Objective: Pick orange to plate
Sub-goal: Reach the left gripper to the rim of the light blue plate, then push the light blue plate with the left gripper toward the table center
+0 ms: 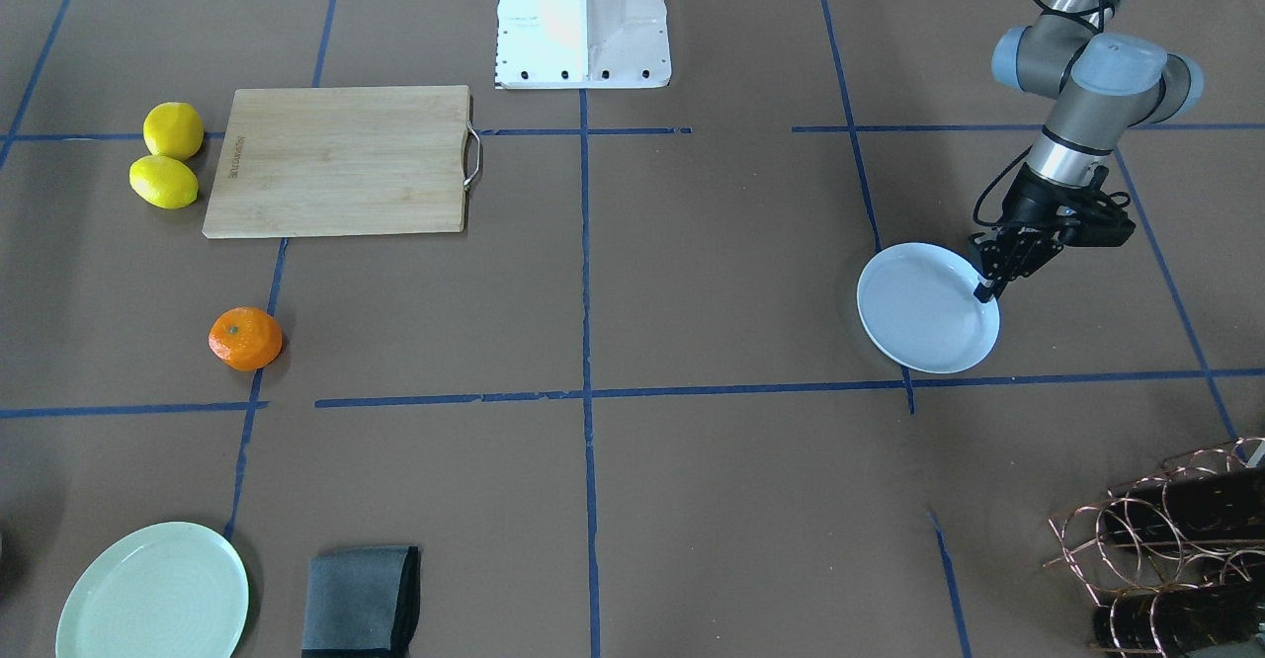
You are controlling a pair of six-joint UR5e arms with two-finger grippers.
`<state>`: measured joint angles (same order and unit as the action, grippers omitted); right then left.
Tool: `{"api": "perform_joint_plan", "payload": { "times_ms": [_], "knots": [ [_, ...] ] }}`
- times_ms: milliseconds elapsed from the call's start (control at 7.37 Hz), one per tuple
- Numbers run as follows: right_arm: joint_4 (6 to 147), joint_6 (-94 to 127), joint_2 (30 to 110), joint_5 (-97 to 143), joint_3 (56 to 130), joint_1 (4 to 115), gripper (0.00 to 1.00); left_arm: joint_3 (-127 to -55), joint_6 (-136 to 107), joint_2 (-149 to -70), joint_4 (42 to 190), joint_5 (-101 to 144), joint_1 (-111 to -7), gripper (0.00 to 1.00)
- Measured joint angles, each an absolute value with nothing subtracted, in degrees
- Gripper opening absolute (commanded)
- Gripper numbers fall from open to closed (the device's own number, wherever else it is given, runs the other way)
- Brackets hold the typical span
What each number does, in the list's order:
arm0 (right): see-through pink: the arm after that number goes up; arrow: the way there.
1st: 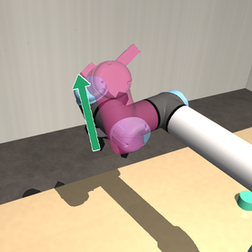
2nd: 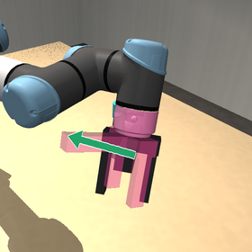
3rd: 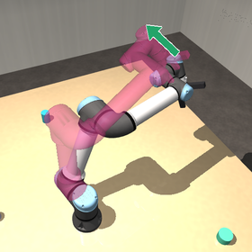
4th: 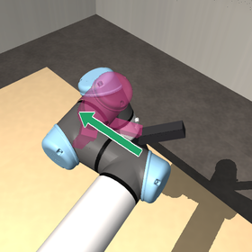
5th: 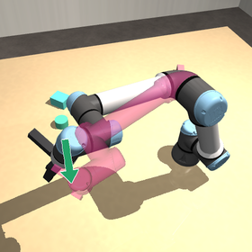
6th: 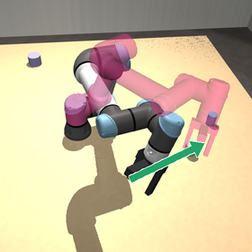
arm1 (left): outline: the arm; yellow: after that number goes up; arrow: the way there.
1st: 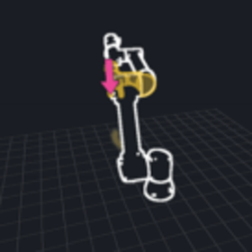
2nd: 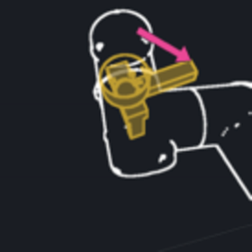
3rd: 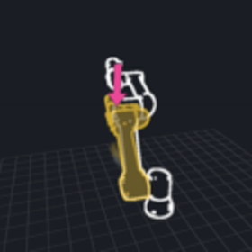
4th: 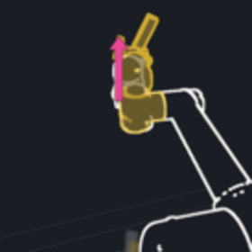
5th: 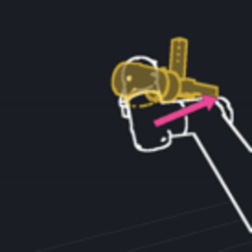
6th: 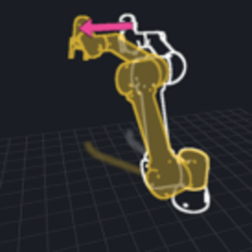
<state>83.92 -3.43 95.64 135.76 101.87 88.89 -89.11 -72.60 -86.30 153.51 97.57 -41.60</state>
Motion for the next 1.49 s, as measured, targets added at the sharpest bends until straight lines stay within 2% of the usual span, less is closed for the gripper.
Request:
{"api": "perform_joint_plan", "payload": {
  "times_ms": [407,679,950,1221,1493],
  "knots": [
    [83.85,-3.43,95.86,135.79,101.91,88.92,1.00,-92.49,-72.31,-86.30,153.45,98.92,-41.54,0.00],
    [83.85,-3.43,95.88,135.79,102.00,88.94,1.00,-95.34,-72.84,-89.68,151.78,100.95,-41.53,0.00],
    [83.86,-3.37,95.94,135.79,101.99,88.90,1.00,-95.33,-76.43,-98.24,145.50,101.21,-41.17,0.00],
    [83.88,-3.34,96.12,135.79,102.00,88.91,1.00,-94.55,-80.32,-109.98,132.83,98.95,-37.44,0.00],
    [83.87,-3.34,96.24,135.79,101.99,88.94,1.00,-90.67,-82.91,-118.94,126.16,96.54,-32.47,0.00]
  ]
}}
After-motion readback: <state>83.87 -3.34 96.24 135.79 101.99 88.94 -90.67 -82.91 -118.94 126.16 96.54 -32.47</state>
